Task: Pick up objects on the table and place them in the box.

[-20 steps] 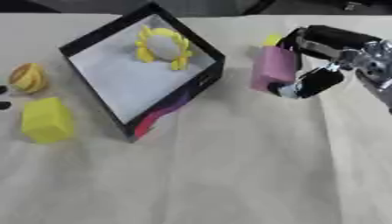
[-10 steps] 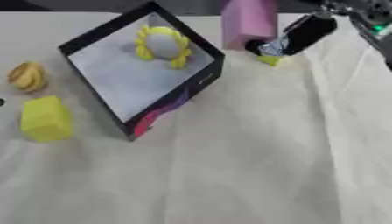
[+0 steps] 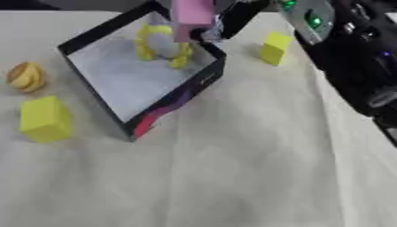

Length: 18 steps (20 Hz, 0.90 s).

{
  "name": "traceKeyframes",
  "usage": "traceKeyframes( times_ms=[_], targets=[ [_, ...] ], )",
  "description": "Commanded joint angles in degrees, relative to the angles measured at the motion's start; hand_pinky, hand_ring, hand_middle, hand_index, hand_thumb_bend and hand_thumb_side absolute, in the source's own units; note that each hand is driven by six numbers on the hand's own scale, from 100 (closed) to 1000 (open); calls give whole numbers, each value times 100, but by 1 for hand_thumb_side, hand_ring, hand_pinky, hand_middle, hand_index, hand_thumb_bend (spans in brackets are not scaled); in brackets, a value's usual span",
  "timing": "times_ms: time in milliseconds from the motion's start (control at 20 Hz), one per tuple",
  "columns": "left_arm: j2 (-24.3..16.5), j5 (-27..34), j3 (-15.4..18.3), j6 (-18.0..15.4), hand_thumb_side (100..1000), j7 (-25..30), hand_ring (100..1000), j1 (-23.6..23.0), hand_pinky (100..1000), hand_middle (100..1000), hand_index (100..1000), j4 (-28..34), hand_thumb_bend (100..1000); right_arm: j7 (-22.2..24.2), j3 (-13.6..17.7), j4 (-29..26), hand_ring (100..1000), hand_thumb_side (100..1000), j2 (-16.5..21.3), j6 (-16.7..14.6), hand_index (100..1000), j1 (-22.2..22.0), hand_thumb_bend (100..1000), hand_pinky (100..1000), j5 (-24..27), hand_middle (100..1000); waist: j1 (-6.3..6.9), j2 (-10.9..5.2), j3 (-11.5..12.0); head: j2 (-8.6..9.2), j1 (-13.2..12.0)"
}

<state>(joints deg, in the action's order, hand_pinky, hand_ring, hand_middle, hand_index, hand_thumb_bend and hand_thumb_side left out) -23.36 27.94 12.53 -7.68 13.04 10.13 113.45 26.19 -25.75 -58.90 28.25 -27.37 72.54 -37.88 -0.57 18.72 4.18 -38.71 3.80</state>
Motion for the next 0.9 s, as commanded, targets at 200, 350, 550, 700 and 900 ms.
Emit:
traceKeyframes(
  times_ms=[200, 350, 550, 700, 900],
  targets=[
    [-218, 93, 46, -3, 638, -19, 871, 131, 826, 832, 852, 114, 100, -116, 334, 644, 519, 448, -430, -214, 592, 110, 100, 704, -621, 442, -96, -184, 65, 79, 100],
    [-226, 76, 35, -8, 637, -23, 870, 179, 837, 830, 851, 114, 100, -269, 454, 839, 522, 453, -571, -225, 596, 105, 100, 704, -880, 444, -131, -157, 125, 115, 152],
    [-243, 35, 31, -23, 640, -117, 867, 224, 835, 826, 846, 114, 100, -446, 584, 1074, 623, 554, -673, -302, 713, 97, 158, 767, -1246, 549, -179, -124, 186, 146, 232],
    [-247, 16, 27, -30, 639, -198, 867, 253, 841, 827, 845, 114, 100, -491, 624, 1134, 768, 638, -716, -499, 861, 89, 297, 832, -1466, 704, -201, -106, 220, 156, 262],
    [-243, -2, 0, -19, 640, -219, 867, 265, 834, 827, 845, 114, 100, -549, 688, 1189, 853, 678, -734, -633, 937, 59, 279, 905, -1699, 791, -218, -85, 247, 141, 295]
  ],
)
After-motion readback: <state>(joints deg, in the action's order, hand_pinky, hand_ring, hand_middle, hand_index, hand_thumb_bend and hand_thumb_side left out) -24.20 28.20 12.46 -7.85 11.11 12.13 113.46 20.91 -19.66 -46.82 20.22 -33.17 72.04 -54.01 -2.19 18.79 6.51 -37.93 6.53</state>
